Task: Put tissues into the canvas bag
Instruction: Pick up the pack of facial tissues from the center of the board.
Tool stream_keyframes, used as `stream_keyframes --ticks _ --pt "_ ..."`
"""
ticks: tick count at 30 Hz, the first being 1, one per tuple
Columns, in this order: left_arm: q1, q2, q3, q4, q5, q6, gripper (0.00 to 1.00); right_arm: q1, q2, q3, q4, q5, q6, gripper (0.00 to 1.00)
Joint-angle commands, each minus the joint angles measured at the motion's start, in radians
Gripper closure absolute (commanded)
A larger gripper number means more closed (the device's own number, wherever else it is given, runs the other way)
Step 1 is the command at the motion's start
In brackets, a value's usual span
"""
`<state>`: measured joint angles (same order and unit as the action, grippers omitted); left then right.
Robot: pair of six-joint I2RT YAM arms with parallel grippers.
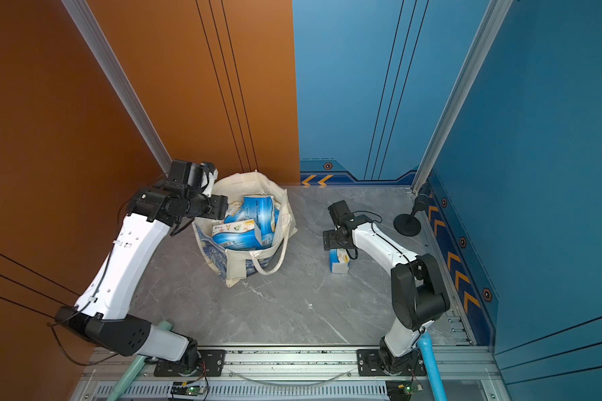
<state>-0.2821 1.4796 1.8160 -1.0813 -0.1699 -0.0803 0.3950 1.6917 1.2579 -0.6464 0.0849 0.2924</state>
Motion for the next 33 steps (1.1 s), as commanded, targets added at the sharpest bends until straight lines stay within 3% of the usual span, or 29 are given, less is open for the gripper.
stream_keyframes --ticks 1,8,12,16,23,28,33 --pt "0.000 -0.043 -0.030 0.032 0.035 -0.016 0.24 0.011 0.035 0.025 -0.035 0.028 -0.002 0.07" --pt "-0.071 -0.147 -0.117 0.118 0.016 -0.041 0.24 0.015 0.076 0.042 -0.036 0.056 0.001 0.11" --pt "-0.131 -0.197 -0.163 0.142 -0.048 -0.066 0.24 0.016 0.092 0.045 -0.038 0.053 0.005 0.22" --pt "-0.135 -0.269 -0.236 0.167 -0.132 -0.114 0.22 0.016 0.090 0.042 -0.038 0.053 0.007 0.34" --pt "-0.044 -0.368 -0.360 0.166 -0.228 -0.167 0.20 0.010 0.076 0.032 -0.039 0.060 0.004 0.56" --pt "0.020 -0.416 -0.406 0.165 -0.224 -0.177 0.20 0.001 0.030 0.014 -0.039 0.064 0.001 0.62" --pt "0.044 -0.436 -0.424 0.167 -0.231 -0.180 0.19 -0.010 -0.122 0.018 -0.044 0.082 -0.002 0.63"
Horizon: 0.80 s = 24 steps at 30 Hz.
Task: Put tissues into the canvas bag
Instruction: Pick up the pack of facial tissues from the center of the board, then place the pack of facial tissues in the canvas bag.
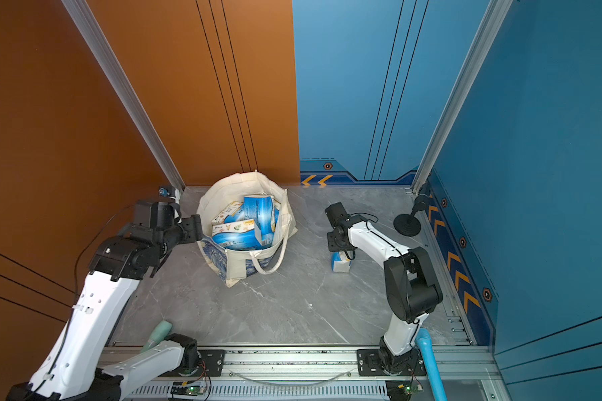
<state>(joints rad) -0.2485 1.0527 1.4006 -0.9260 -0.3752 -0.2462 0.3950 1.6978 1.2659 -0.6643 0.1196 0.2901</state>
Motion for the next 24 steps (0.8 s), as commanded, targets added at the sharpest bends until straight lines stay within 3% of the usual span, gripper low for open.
stream_keyframes --ticks 1,7,12,19,24 --pt "0.016 -0.003 -0.001 0.012 -0.027 -0.005 0.19 -0.010 -0.169 0.022 -0.033 0.054 -0.002 0.63" --pt "0.084 0.053 0.041 0.054 0.040 0.022 0.22 0.019 -0.414 0.109 -0.023 0.039 0.003 0.63" --pt "0.135 0.117 0.088 0.099 0.150 0.029 0.34 0.139 -0.526 0.186 0.091 -0.039 0.037 0.63" --pt "0.167 0.234 0.188 0.113 0.247 0.043 0.32 0.423 -0.451 0.268 0.362 -0.116 -0.009 0.63" --pt "0.196 0.280 0.212 0.113 0.238 0.053 0.27 0.509 -0.259 0.390 0.465 -0.147 -0.050 0.63"
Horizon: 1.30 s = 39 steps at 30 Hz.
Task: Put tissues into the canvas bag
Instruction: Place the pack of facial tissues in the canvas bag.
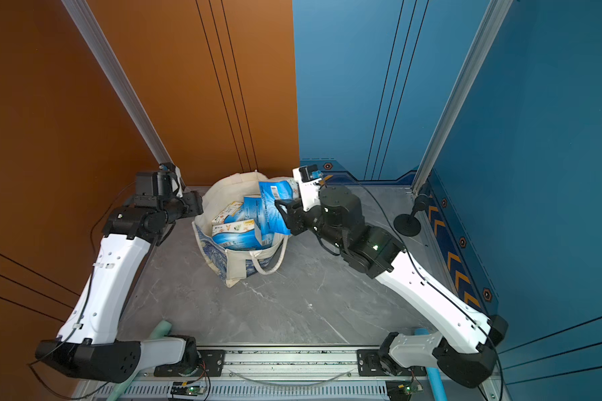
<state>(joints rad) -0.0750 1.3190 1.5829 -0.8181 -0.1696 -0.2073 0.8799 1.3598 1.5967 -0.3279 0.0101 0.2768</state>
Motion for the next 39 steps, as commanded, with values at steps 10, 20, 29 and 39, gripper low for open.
stream_keyframes --ticks 10,20,29,39 --pt "0.075 0.088 0.027 0.009 0.122 0.000 0.38 0.051 0.385 0.214 0.375 -0.012 -0.070 0.63" --pt "0.075 0.098 0.032 0.037 0.170 -0.003 0.36 0.051 0.680 0.492 0.363 0.019 -0.108 0.63" --pt "0.076 0.134 0.007 0.053 0.207 -0.001 0.44 0.041 0.770 0.483 0.313 0.150 -0.079 0.63" --pt "0.074 0.164 0.004 0.070 0.251 0.003 0.58 0.022 0.749 0.486 0.108 0.147 0.060 0.63"
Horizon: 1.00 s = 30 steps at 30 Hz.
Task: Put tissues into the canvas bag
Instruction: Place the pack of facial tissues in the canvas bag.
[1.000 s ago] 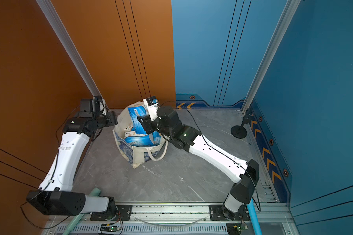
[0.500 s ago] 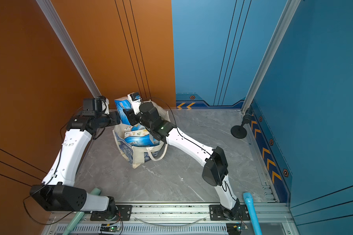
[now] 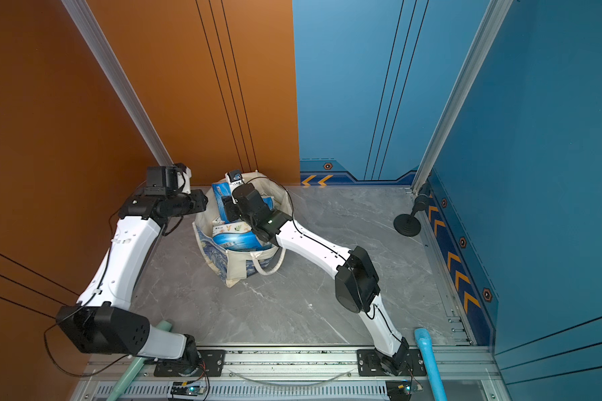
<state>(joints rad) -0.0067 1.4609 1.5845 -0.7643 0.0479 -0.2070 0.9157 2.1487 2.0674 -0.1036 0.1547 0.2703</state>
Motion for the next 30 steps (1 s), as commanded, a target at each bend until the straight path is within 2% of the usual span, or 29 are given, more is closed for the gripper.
stream_keyframes --ticks 1,5,10,13,18,25,30 --pt "0.003 0.028 0.003 0.017 0.034 0.003 0.58 -0.020 -0.034 0.032 -0.142 -0.017 0.086 0.64" --pt "-0.010 0.046 0.003 0.019 0.023 0.001 0.55 -0.035 -0.001 0.088 -0.204 -0.103 0.148 0.64" --pt "-0.027 0.053 0.006 0.022 0.002 0.009 0.55 -0.036 0.015 0.115 -0.266 -0.133 0.171 0.64" --pt "-0.027 0.060 0.012 0.026 -0.007 0.010 0.62 -0.032 0.026 0.132 -0.305 -0.102 0.155 0.63" --pt "-0.029 0.076 0.028 0.027 0.013 0.013 0.81 -0.029 0.106 0.250 -0.420 -0.107 0.126 0.57" --pt "-0.029 0.087 0.029 0.026 0.004 0.017 0.84 -0.032 0.136 0.289 -0.467 -0.074 0.097 0.52" --pt "-0.029 0.087 0.032 0.028 -0.003 0.018 0.84 -0.036 0.129 0.291 -0.498 -0.067 0.056 0.40"
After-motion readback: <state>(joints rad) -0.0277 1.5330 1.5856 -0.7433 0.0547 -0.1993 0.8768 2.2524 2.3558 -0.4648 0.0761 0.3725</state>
